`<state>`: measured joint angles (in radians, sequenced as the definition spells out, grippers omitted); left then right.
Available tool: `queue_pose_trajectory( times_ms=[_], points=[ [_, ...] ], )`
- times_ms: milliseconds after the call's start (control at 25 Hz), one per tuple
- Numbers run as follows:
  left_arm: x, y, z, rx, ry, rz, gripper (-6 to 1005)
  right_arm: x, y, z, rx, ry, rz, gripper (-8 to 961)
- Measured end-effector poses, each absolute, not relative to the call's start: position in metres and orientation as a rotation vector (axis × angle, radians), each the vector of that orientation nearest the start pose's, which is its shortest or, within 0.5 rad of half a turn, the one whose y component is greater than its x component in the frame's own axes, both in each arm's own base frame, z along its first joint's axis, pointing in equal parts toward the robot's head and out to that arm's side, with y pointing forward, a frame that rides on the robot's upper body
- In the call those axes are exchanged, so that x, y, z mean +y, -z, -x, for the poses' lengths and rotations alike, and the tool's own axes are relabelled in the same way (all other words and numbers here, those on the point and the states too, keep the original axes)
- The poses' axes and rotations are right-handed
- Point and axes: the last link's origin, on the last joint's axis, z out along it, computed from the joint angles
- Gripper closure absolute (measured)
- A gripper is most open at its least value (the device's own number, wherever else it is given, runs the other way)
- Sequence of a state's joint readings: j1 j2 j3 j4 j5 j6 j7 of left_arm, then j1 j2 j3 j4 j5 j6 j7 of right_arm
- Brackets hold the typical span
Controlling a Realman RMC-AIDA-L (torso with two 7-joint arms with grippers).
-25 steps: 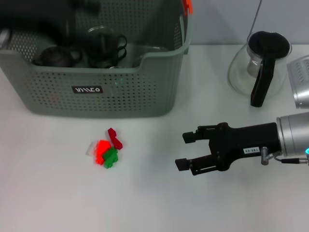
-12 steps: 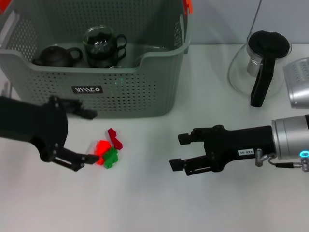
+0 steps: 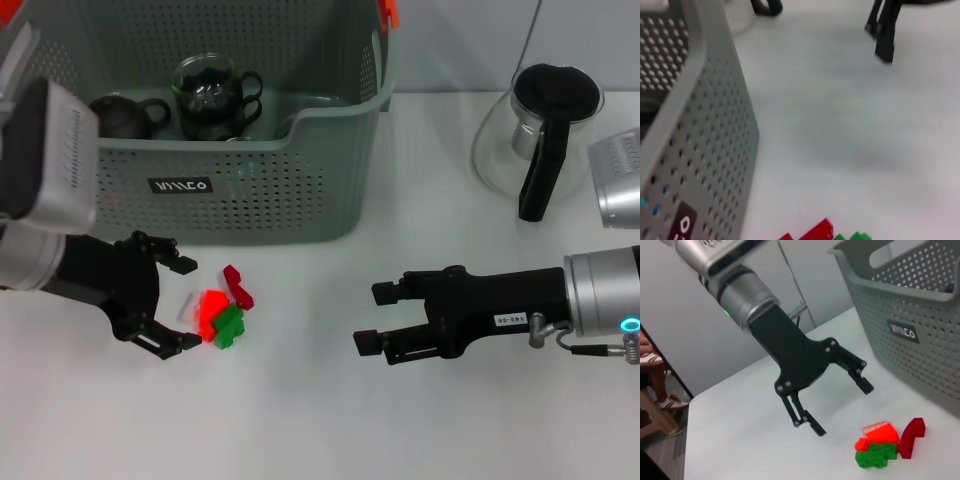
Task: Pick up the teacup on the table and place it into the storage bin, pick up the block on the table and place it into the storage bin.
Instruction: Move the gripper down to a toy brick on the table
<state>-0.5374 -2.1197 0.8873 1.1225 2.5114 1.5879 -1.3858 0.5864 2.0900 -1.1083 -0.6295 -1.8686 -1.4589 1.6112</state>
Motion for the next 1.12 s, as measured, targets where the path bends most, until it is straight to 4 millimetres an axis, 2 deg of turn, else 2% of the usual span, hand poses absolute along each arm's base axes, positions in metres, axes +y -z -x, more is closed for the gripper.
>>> queue_pose_trajectory(
  times_ms=[320, 880, 1120],
  points=[
    [0.35, -0.008, 0.264, 0.003, -0.383, 2.897, 102, 0.326, 0.059, -0.226, 0.846, -0.584, 2.95, 69],
    [0.359, -0.003, 0.265, 0.113, -0.515, 2.881, 134, 0.329, 0.062, -0.223, 0.867, -0.589, 2.934, 69],
    [0.361, 0.004, 0.263, 0.16, -0.577, 2.885, 238, 0.33, 0.063, -0.222, 0.881, -0.588, 2.93, 70]
  ],
)
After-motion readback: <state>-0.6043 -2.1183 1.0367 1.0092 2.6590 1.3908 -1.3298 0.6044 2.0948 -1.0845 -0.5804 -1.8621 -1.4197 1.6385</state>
